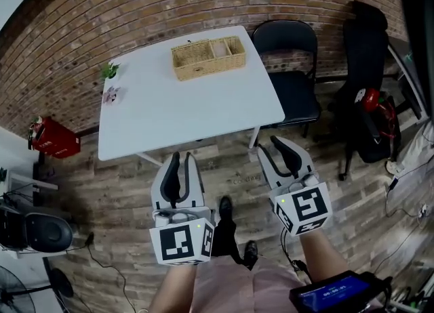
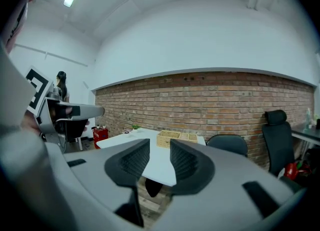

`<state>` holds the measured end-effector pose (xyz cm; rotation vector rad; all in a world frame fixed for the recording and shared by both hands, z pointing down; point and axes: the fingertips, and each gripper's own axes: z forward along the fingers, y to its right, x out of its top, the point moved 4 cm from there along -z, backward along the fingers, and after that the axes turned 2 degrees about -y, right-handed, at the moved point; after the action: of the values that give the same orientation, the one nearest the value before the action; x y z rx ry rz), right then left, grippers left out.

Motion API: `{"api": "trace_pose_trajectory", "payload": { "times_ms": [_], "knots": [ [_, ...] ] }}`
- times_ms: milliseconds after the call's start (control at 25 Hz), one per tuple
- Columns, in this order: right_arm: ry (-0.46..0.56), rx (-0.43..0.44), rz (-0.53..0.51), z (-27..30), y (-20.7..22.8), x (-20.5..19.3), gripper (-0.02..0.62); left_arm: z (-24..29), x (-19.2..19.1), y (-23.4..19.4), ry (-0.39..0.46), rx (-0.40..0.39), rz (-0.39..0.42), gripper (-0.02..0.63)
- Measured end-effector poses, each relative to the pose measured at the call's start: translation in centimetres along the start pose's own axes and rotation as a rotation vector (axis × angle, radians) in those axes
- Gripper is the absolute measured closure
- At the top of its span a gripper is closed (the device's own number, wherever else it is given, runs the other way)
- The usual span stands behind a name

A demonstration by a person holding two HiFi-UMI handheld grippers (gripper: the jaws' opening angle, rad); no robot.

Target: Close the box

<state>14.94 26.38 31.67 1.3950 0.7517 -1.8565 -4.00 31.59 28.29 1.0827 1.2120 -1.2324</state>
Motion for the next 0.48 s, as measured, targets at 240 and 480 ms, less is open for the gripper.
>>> {"api": "trace_pose_trajectory", "payload": {
  "times_ms": [240, 480],
  "knots": [
    [-0.003, -0.021, -0.004, 7.1, 1.1, 2.7, 0.482, 6.3, 1.4, -4.2, 0.008, -0.02, -0.005, 0.528],
    [0.008, -0.058, -0.023, 11.6, 2.1, 5.5, 0.495, 11.2, 2.8, -6.7, 0.021, -0.059, -0.008, 0.528]
  ]
}}
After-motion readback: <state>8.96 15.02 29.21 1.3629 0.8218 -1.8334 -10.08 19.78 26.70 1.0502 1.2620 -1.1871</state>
